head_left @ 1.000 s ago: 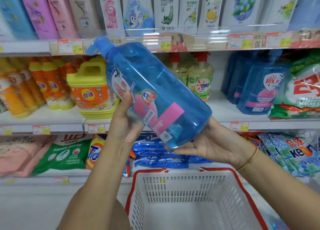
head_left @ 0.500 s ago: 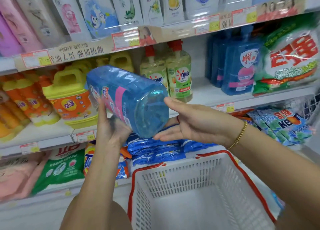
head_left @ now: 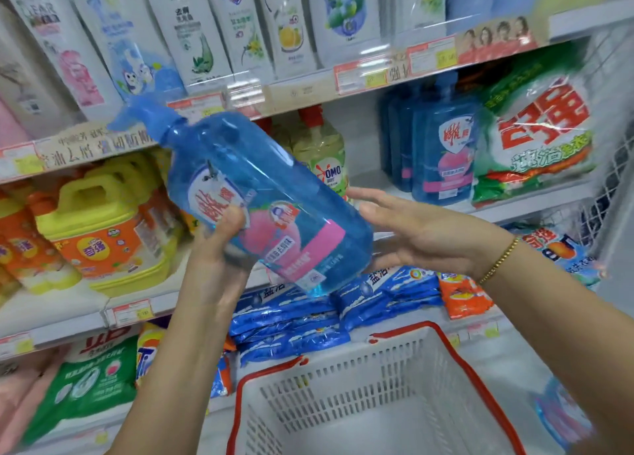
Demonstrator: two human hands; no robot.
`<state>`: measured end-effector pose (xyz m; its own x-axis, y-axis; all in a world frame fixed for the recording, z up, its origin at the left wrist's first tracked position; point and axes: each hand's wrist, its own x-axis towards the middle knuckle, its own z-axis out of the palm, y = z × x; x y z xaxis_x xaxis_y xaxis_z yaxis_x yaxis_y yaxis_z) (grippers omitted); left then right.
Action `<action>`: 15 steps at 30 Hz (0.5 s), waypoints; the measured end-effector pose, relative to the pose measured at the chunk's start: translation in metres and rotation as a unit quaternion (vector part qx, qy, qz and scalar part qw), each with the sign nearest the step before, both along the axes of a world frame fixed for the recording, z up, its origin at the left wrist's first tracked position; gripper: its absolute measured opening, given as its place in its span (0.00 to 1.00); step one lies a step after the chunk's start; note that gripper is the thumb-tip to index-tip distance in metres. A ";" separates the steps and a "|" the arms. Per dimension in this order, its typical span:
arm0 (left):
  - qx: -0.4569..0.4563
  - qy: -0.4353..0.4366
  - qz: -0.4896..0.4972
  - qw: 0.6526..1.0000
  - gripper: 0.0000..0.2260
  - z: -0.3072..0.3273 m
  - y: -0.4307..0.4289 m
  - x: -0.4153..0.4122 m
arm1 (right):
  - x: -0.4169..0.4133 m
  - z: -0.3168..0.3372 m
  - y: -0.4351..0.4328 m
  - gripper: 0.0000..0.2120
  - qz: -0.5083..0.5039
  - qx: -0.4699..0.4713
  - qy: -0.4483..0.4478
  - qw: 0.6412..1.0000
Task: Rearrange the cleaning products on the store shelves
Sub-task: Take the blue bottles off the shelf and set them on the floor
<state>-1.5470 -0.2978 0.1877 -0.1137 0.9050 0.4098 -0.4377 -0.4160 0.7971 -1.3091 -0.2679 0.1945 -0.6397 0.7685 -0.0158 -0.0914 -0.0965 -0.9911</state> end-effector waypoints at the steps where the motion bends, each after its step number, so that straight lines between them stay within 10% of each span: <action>1: 0.013 0.034 0.032 0.999 0.30 0.003 0.004 0.008 | 0.007 0.001 0.003 0.31 -0.001 0.010 -0.013 1.000; 6: 0.103 0.290 0.184 0.933 0.46 0.028 0.025 0.073 | 0.033 -0.004 0.020 0.42 -0.116 0.063 -0.058 0.989; 15: 0.146 0.458 0.067 0.874 0.46 0.038 0.097 0.133 | 0.061 -0.012 0.046 0.27 -0.422 0.188 -0.038 0.886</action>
